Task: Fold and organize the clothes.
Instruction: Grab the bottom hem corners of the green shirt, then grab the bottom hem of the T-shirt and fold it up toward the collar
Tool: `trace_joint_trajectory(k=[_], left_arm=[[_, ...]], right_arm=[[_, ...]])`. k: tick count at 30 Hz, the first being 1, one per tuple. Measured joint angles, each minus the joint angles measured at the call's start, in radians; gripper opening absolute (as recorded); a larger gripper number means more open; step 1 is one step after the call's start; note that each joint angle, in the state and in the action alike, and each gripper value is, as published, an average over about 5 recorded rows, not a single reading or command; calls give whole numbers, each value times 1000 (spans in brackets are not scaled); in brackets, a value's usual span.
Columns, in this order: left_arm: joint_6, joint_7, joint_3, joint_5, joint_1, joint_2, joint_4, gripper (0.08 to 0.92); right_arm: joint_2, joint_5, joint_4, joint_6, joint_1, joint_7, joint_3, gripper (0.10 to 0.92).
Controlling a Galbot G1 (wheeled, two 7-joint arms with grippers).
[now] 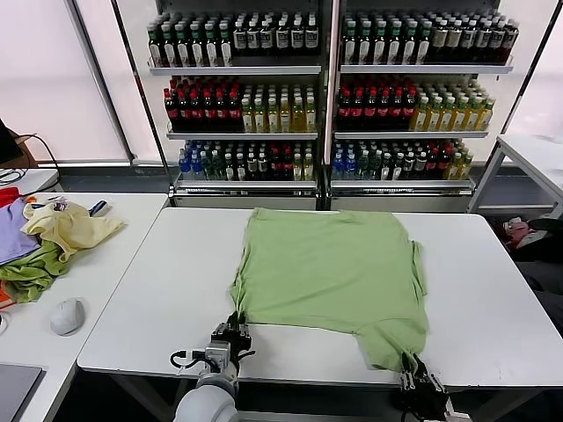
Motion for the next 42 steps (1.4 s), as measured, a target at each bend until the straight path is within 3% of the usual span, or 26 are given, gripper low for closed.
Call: trace_joint_trajectory(k=[4, 18, 38, 42], left_arm=[[-15, 10, -4, -23, 0, 11, -31, 111], [-96, 45, 0, -100, -95, 62, -84, 110], [-84, 31, 110, -47, -361, 39, 187, 110], [-78, 30, 122, -21, -396, 28, 243, 120]], right_arm=[[-25, 24, 22, 13, 29, -5, 22, 142], [-143, 113, -43, 4, 269, -3, 40, 142], [-202, 26, -382, -14, 655, -49, -116, 142], [-190, 0, -424, -16, 690, -61, -144, 193]])
